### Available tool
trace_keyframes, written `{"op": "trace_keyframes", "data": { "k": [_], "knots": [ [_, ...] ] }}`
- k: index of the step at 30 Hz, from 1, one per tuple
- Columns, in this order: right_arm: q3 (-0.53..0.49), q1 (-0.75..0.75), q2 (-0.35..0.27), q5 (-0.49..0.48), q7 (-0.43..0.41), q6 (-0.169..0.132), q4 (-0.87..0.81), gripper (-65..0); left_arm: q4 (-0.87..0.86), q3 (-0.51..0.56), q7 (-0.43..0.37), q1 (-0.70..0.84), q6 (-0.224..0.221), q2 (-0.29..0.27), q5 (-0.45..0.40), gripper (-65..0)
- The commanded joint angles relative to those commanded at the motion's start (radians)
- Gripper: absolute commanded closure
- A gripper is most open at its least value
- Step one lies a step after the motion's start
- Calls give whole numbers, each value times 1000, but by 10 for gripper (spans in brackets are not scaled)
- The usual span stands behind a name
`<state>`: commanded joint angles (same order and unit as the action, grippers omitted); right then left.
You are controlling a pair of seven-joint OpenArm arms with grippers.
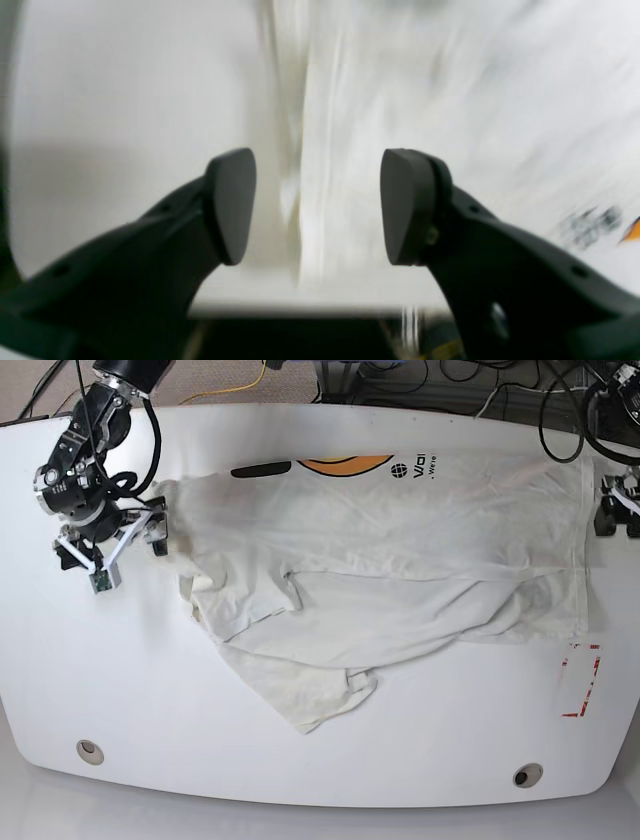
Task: Layout the t-shirt on the table in an organized manner, then fold the t-shirt properly
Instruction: 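Open the right gripper and regrasp the shirt edge nearer the hem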
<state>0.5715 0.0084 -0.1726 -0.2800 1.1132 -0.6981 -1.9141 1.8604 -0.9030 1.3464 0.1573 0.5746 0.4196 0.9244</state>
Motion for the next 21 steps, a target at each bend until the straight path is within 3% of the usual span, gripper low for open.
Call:
{"op": "trace_keyframes", "data": {
  "k": [5, 12, 16, 21],
  "knots": [
    [-3, -135, 0, 0, 0, 0, 97, -621, -2, 3, -2, -118, -6, 14, -8, -374],
    [-3, -330, -6, 0, -6, 0, 322, -621, -54, 66, -5, -313, -46, -6, -173, -374],
    [-5, -416, -6, 2, -55, 0, 465, -621, -121, 100, -11, -399, -46, -12, -258, -374],
    [-55, -517, -49, 2, -155, 0, 695, -621, -203, 121, -115, -454, -48, -60, -345, -374]
  ]
}}
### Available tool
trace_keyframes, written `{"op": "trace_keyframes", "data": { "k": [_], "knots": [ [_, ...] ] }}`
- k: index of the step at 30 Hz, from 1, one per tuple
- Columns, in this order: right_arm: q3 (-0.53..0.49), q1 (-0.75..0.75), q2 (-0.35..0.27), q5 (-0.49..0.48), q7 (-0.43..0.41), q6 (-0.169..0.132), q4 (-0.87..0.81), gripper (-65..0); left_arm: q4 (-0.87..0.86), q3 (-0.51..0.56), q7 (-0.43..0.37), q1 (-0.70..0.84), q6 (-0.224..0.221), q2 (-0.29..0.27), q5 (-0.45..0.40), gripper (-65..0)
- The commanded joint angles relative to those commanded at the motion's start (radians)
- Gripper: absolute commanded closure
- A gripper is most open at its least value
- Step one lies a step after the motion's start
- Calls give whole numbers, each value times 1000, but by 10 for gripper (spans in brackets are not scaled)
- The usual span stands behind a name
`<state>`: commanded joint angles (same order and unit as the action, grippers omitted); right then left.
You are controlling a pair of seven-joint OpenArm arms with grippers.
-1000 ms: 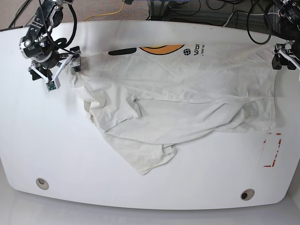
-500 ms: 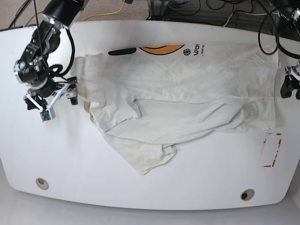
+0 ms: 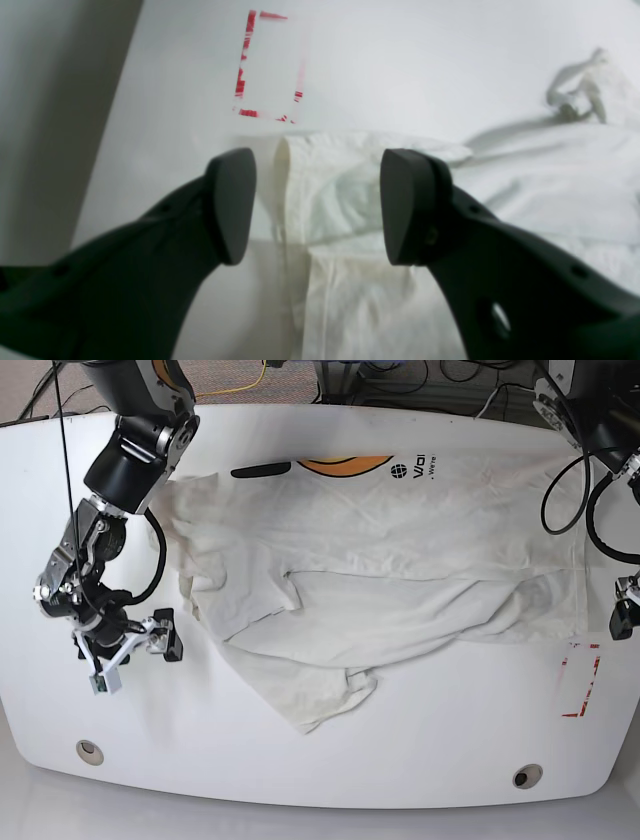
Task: Layout the t-shirt on the table in an organized manner, then fold the t-shirt properly
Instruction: 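Open the right gripper and regrasp the shirt edge nearer the hem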
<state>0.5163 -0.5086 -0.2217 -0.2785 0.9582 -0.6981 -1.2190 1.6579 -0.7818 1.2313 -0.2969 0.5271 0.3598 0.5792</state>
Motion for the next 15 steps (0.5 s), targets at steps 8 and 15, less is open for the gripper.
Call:
{"op": "trace_keyframes", "data": {
  "k": [8, 15],
  "knots": [
    [-81, -52, -57, 0, -247, 0, 325, -621, -35, 60, -66, -2, 2, -11, -48, -374],
    [-198, -54, -74, -8, -394, 0, 485, -621, -37, 75, -80, 8, 3, -17, -52, -374]
  ]
}}
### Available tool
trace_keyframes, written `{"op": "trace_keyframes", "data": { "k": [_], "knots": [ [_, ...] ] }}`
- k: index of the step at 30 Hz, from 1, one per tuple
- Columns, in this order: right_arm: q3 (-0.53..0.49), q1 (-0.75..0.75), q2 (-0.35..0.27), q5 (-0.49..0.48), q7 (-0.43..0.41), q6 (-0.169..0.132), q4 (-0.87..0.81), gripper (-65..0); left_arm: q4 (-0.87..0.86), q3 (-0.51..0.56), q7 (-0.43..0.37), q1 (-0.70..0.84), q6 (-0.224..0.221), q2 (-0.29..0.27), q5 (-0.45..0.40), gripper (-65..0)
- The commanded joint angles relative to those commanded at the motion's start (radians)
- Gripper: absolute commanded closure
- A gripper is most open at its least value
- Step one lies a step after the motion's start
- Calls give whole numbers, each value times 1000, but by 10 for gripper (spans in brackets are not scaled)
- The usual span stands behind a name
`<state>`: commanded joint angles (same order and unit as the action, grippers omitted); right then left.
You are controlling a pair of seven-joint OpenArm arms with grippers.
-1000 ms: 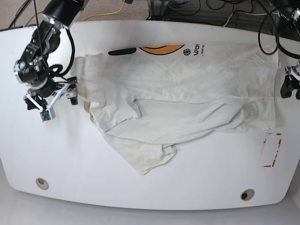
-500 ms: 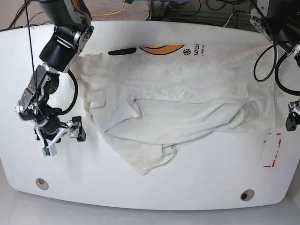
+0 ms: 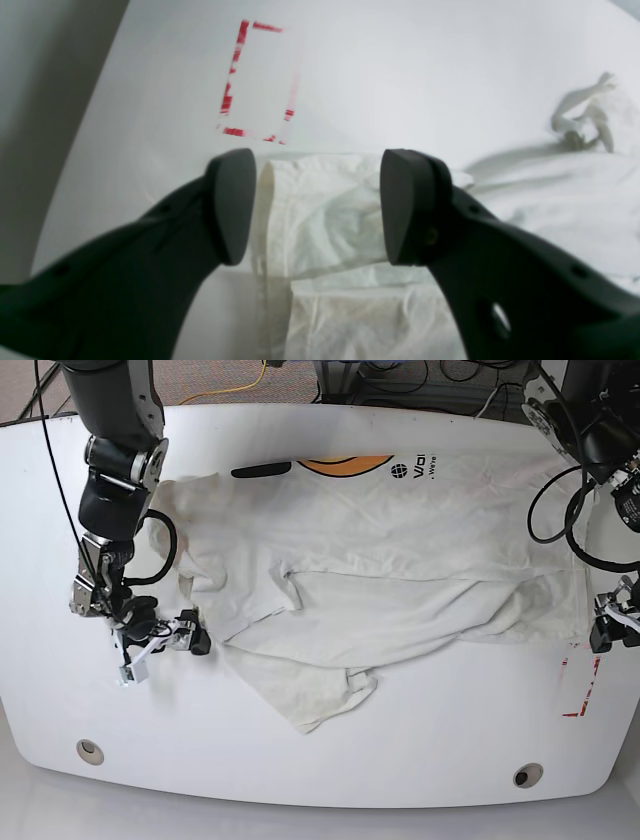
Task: Layout the t-shirt on the table in an organized manner, then fold the t-shirt properly
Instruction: 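Open the right gripper and regrasp the shirt edge nearer the hem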
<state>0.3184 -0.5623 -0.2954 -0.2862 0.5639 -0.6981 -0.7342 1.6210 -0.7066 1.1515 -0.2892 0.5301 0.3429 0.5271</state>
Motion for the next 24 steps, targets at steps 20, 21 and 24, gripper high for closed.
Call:
{"op": "trace_keyframes", "data": {
  "k": [20, 21, 24],
  "knots": [
    [-3, 114, 164, 3, 161, 0, -215, -620, -23, 2, -3, 37, 2, 0, 0, -374],
    [-3, 115, 167, 3, 161, 0, -216, -620, -29, 2, -3, 37, 2, 0, 0, -374],
    [-3, 124, 172, 3, 161, 0, -216, -618, -52, 2, -3, 37, 2, 0, 0, -374]
  ]
}}
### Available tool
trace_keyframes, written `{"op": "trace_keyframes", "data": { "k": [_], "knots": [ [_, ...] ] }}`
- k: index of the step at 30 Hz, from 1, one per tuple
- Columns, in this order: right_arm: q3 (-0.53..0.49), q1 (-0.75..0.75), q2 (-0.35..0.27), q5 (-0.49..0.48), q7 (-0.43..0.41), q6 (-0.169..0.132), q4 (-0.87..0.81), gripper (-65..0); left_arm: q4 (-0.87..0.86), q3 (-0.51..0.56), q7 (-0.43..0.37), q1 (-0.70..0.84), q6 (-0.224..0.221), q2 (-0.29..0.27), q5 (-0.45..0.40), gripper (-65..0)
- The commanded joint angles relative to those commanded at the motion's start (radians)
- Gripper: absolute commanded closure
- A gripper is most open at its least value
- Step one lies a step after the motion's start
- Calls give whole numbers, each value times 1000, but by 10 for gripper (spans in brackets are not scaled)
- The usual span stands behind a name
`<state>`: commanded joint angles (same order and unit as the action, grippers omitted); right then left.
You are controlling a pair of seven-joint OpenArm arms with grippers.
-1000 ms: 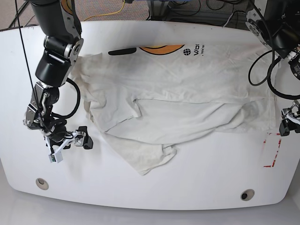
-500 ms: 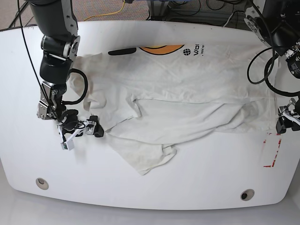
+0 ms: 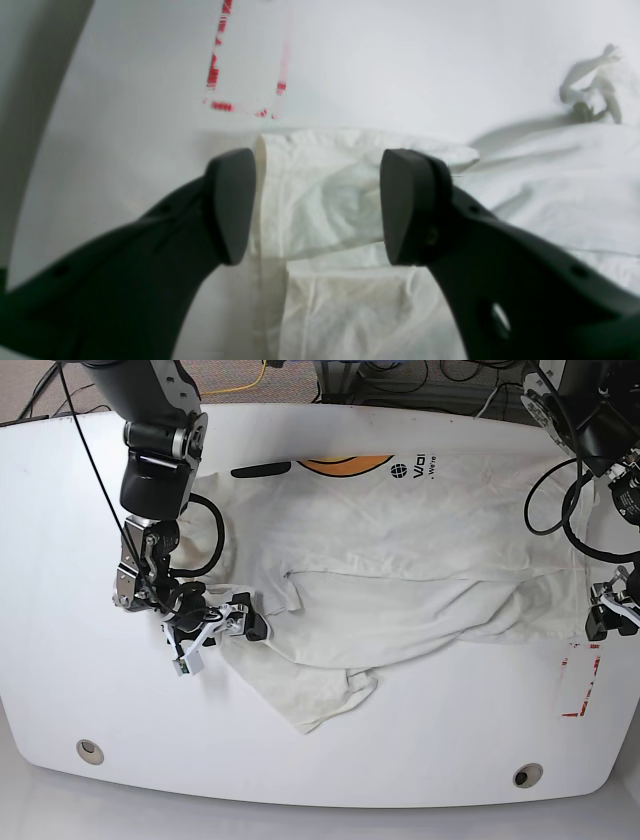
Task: Layout the t-shirt on the table in an organized manner, then fold the t-shirt properly
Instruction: 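Open the right gripper and regrasp the shirt edge nearer the hem, then move the left gripper along the shirt edge and grasp near the hem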
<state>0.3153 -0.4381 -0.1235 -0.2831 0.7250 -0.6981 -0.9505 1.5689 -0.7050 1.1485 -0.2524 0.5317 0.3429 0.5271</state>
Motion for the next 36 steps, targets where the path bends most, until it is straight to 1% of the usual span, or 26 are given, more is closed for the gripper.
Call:
{"op": "trace_keyframes", "data": {
  "k": [2, 4, 7, 9, 10, 11, 12, 14, 15, 16, 18, 21, 25, 28, 30, 34, 36],
  "knots": [
    [0, 6, 2, 2, 0, 0, 0, -612, -11, 0, -2, 0, 0, 0, 0, -374],
    [0, 8, 2, 2, 0, 0, 0, -575, -20, 0, -11, 0, 0, 0, 0, -374],
    [0, 9, 2, 2, -2, 0, -2, -452, -43, 0, -57, 6, -3, 0, 0, -374],
    [0, 9, 2, 2, -2, 0, -2, -301, -92, 0, -95, 6, -6, 0, -3, -374],
    [0, 9, 0, 2, -2, 0, -2, -270, -103, 0, -101, 5, -6, 0, -3, -374],
    [0, 9, 0, 2, -2, 0, -3, -190, -140, 0, -115, 0, -9, 2, -3, -374],
    [0, 9, 0, 2, -2, 0, -3, -146, -160, 0, -124, 0, -15, 2, -3, -374],
    [-2, 8, -2, 2, -2, 0, -5, -36, -213, 0, -153, -2, -54, 6, -3, -374],
    [-2, 8, -3, 2, -2, 0, -5, 0, -230, 0, -170, -3, -74, 6, -3, -374],
    [-2, 8, -3, 2, 0, 0, -5, 0, -249, 0, -198, -3, -94, 8, -3, -374],
    [-2, 8, -3, 2, 0, 0, -5, -10, -273, 2, -235, -3, -118, 12, -3, -374],
    [-2, 8, -3, 2, 0, 0, -5, -5, -322, 3, -276, -8, -141, 35, -3, -374],
    [-2, 8, -2, 2, 0, 0, -5, 0, -405, 3, -321, -57, -167, 43, -3, -375],
    [-2, 9, 0, 2, 0, 0, -5, 0, -486, 3, -353, -91, -176, 72, -29, -375],
    [-2, 11, 2, 2, 0, 0, -5, 0, -537, 3, -379, -117, -176, 80, -55, -375],
    [-2, 11, 2, 2, 0, 0, -5, 0, -637, 8, -414, -180, -169, 81, -117, -375],
    [-2, 11, 2, 2, 0, 0, -5, 0, -710, 48, -446, -224, -169, 81, -153, -375]
  ]
}}
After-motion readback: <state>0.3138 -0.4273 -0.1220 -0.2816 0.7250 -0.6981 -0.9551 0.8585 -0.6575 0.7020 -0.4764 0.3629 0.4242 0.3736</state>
